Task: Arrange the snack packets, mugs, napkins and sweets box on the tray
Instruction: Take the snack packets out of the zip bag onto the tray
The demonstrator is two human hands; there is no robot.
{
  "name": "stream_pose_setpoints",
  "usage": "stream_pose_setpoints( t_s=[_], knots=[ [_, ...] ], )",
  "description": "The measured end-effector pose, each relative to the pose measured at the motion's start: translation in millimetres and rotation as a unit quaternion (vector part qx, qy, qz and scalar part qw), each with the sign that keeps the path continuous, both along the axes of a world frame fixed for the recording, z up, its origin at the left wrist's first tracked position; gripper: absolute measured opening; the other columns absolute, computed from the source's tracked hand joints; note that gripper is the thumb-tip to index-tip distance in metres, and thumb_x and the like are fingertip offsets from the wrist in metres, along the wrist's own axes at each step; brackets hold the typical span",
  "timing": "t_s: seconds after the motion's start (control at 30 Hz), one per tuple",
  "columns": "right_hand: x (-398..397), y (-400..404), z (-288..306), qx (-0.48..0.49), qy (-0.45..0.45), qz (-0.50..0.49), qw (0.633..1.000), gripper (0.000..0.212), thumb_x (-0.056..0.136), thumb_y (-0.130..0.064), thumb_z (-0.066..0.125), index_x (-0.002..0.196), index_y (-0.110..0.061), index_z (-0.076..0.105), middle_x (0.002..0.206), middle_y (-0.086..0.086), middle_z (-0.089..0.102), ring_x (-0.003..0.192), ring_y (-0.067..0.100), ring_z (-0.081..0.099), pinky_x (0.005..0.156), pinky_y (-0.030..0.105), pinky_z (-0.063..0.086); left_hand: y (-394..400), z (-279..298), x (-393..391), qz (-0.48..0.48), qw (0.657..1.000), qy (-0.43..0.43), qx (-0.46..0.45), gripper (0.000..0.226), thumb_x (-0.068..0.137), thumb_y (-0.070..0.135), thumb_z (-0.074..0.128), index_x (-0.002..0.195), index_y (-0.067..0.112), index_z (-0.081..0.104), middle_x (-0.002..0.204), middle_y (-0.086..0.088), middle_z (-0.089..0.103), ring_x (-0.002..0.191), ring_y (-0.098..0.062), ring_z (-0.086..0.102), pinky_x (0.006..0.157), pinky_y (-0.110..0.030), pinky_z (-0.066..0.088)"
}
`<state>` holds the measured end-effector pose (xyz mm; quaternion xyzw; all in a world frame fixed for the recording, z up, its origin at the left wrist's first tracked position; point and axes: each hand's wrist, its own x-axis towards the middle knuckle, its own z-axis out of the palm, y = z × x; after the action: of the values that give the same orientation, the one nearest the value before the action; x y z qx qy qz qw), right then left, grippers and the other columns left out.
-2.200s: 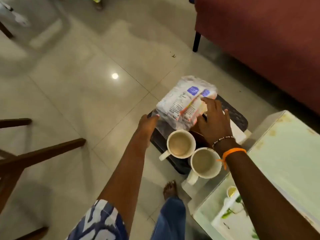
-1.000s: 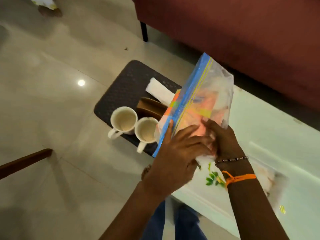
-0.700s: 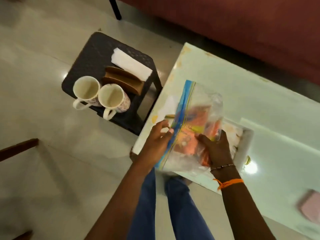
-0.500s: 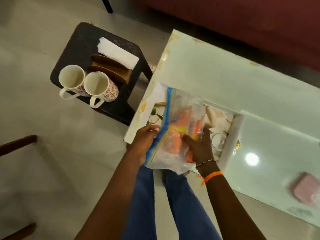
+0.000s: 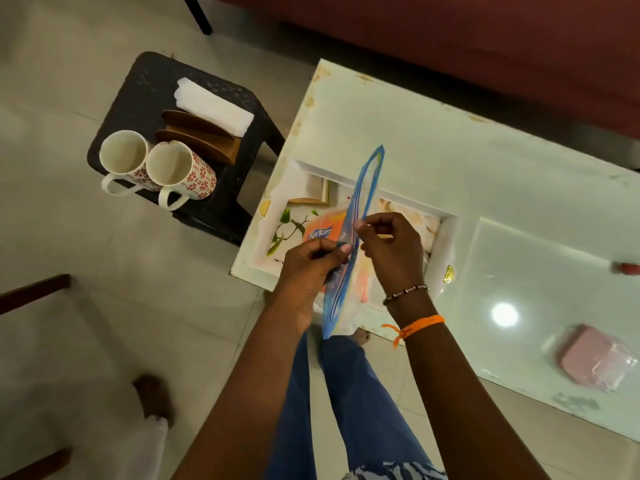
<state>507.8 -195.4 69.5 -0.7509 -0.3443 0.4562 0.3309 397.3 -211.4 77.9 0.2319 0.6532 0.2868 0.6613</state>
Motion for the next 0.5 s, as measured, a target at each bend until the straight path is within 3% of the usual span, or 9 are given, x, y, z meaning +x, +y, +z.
stream_pose_setpoints(
  t_s=[0.07,0.17,0.23,0.3,0.37,0.47,0.5],
  knots=[
    [12,-1,7,-0.013,-0.008,-0.017,1.0,0.01,0.077,-0.005,0.063,0.077,-0.014,0.06,0.067,0.001,0.062,0.062,0.023,0.062,0.077,0.045,0.057,-2,6,2,0.061,0.997,0.031,0.032,0.025,0.085,0.006,0.062,0.061,0.015,0.057,0.068,-0.008,0.055,0.067,-0.019,0.05,0.067,-0.029,0.044],
    [32,-6,26,-0.007,-0.068,-0.025,0.997,0.01,0.072,-0.004,0.063,0.074,-0.014,0.063,0.069,0.006,0.064,0.064,0.024,0.062,0.077,0.049,0.056,-7,24,-7,0.119,0.98,0.106,0.123,0.021,0.086,0.011,0.061,0.067,0.018,0.054,0.07,0.002,0.059,0.066,-0.009,0.057,0.061,-0.018,0.048],
    [44,-9,39,0.014,-0.1,-0.018,0.995,0.01,0.07,-0.004,0.064,0.073,-0.014,0.062,0.07,0.006,0.064,0.064,0.02,0.062,0.078,0.044,0.057,-11,36,-18,0.136,0.963,0.147,0.179,0.019,0.087,0.013,0.06,0.07,0.021,0.054,0.072,0.007,0.061,0.064,0.001,0.061,0.057,-0.01,0.048],
    [50,-9,53,0.036,-0.142,0.031,0.989,0.013,0.071,-0.005,0.065,0.074,-0.016,0.06,0.066,-0.003,0.062,0.056,0.003,0.06,0.073,0.022,0.053,-12,44,-27,0.138,0.952,0.171,0.212,0.017,0.087,0.014,0.06,0.072,0.02,0.053,0.072,0.007,0.06,0.06,0.005,0.061,0.052,-0.005,0.044],
    [47,-6,68,0.073,-0.175,0.078,0.979,0.015,0.073,-0.006,0.066,0.076,-0.018,0.058,0.064,-0.014,0.056,0.053,-0.008,0.055,0.059,0.001,0.039,-13,46,-29,0.124,0.951,0.183,0.214,0.02,0.087,0.014,0.06,0.071,0.021,0.052,0.07,0.006,0.06,0.06,0.0,0.061,0.054,-0.008,0.045],
    [25,3,79,0.133,-0.159,0.128,0.97,0.015,0.077,-0.007,0.064,0.077,-0.021,0.057,0.066,-0.014,0.056,0.057,0.0,0.057,0.061,0.004,0.042,-14,40,-28,0.114,0.957,0.186,0.193,0.022,0.086,0.014,0.061,0.069,0.023,0.053,0.071,0.0,0.06,0.07,-0.013,0.058,0.068,-0.024,0.05],
    [13,7,76,0.131,-0.136,0.156,0.97,0.015,0.079,-0.005,0.061,0.078,-0.02,0.06,0.068,-0.01,0.059,0.062,0.005,0.059,0.066,0.014,0.049,-15,38,-27,0.114,0.959,0.184,0.184,0.021,0.087,0.014,0.061,0.069,0.024,0.053,0.074,-0.002,0.061,0.075,-0.017,0.06,0.072,-0.029,0.051]
  ],
)
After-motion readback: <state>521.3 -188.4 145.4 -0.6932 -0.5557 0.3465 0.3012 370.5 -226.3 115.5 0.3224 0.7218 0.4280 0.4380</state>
